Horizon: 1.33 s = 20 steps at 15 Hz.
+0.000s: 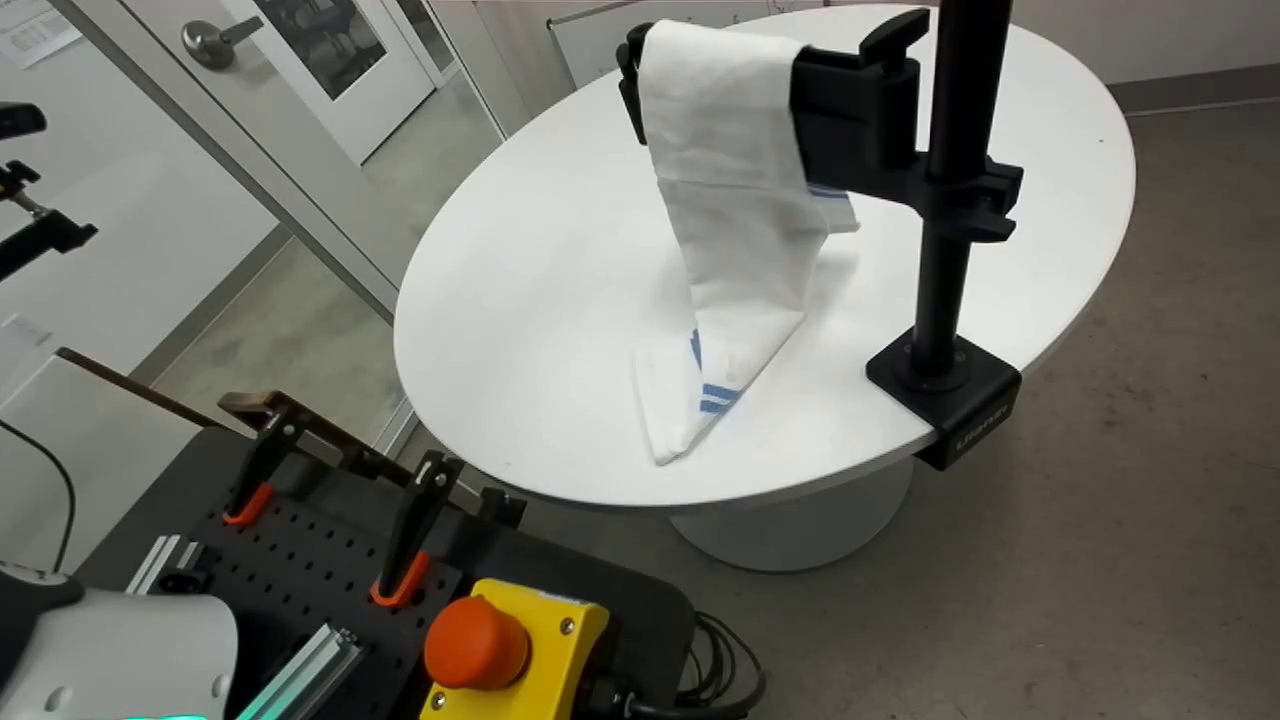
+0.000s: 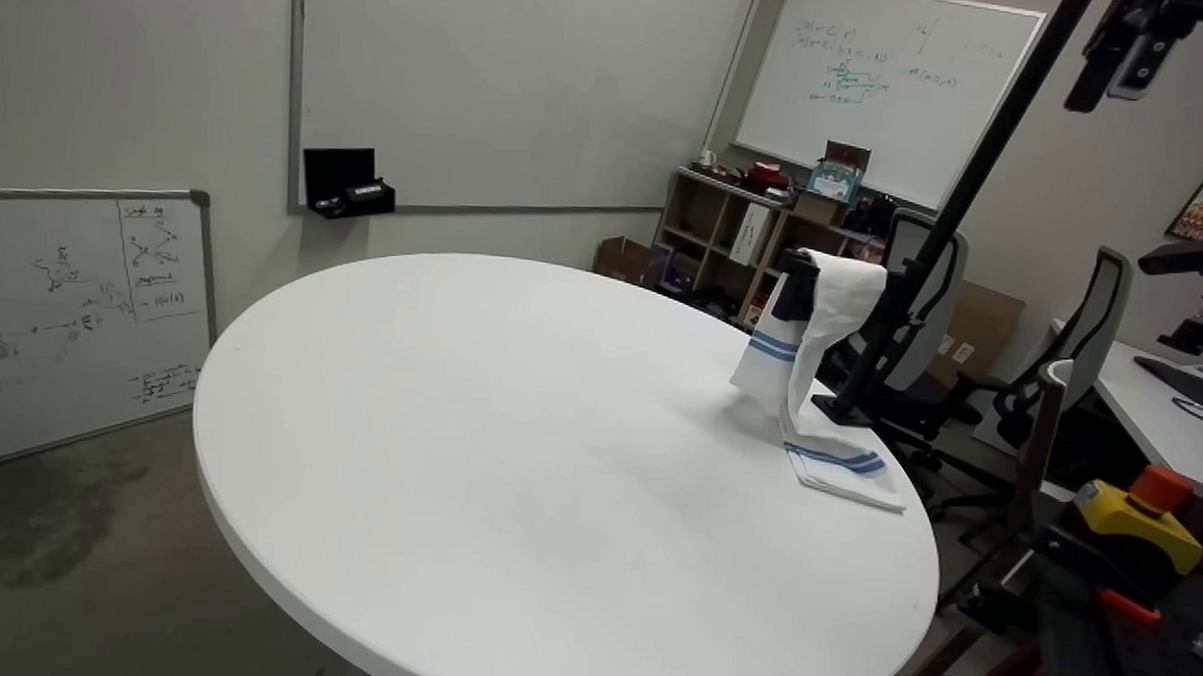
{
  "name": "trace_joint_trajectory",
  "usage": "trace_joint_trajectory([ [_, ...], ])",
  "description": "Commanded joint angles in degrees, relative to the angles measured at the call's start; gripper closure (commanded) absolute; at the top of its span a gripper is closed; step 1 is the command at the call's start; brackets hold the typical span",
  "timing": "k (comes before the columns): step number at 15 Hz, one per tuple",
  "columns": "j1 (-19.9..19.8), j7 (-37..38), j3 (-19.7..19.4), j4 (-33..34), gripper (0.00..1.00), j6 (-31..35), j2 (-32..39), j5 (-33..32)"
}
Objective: Take the tea towel off the stand and place it on the table
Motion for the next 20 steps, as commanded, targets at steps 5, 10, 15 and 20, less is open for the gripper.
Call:
trace_joint_trajectory([
  [5, -0.11, -0.05, 0.11, 0.11, 0.0, -0.13, 0.04, 0.08],
  [10, -0.11, -0.05, 0.11, 0.11, 0.0, -0.12, 0.04, 0.08],
  [15, -0.17, 0.31, 0.16, 0.22, 0.0, 0.09, 0.22, 0.12],
  [20, -0.78, 5.84, -0.22, 3.85, 0.0, 1.89, 5.84, 3.1],
])
